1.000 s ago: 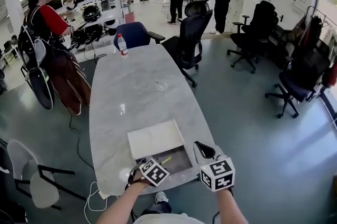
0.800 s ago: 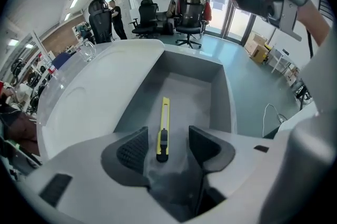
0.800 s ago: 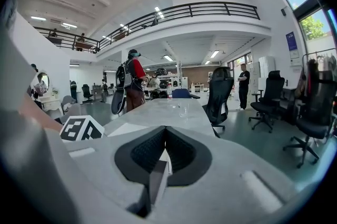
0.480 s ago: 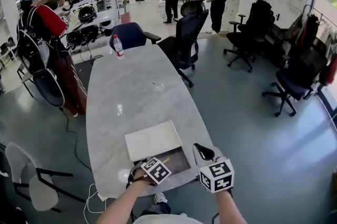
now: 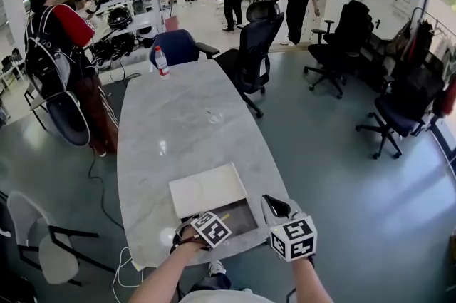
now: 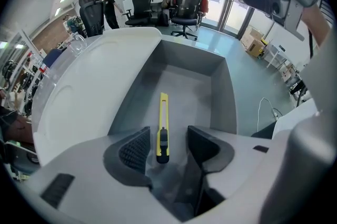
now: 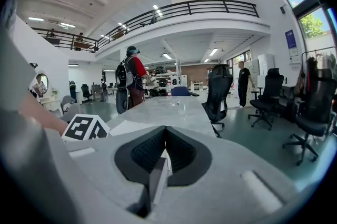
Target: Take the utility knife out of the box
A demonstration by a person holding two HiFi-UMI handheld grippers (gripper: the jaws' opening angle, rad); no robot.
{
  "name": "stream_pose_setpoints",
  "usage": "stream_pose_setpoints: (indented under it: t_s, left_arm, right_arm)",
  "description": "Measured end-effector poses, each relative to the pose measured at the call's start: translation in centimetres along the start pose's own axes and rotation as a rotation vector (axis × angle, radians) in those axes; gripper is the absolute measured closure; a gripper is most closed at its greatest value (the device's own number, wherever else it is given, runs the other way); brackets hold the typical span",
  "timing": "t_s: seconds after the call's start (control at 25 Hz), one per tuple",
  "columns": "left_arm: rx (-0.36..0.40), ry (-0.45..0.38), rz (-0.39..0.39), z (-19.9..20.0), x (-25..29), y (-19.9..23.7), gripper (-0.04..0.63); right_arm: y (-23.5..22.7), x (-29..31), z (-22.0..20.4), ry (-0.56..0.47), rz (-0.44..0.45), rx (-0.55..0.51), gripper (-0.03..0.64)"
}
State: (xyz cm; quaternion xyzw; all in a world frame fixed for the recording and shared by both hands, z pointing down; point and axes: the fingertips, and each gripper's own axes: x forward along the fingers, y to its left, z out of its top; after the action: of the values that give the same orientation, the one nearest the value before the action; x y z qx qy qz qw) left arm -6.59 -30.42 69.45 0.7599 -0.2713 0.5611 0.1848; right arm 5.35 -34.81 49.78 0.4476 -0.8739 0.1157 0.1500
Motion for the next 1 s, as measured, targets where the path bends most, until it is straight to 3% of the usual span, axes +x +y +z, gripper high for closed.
stream_pose_setpoints:
  t_s: [1.0]
  left_arm:
    - [0.005, -0.020, -0.027, 0.1, -0.2, -1.6, 0.520]
  right_arm:
    - [0.1, -1.1, -0.2, 0.000, -0.001, -0.001, 0.612]
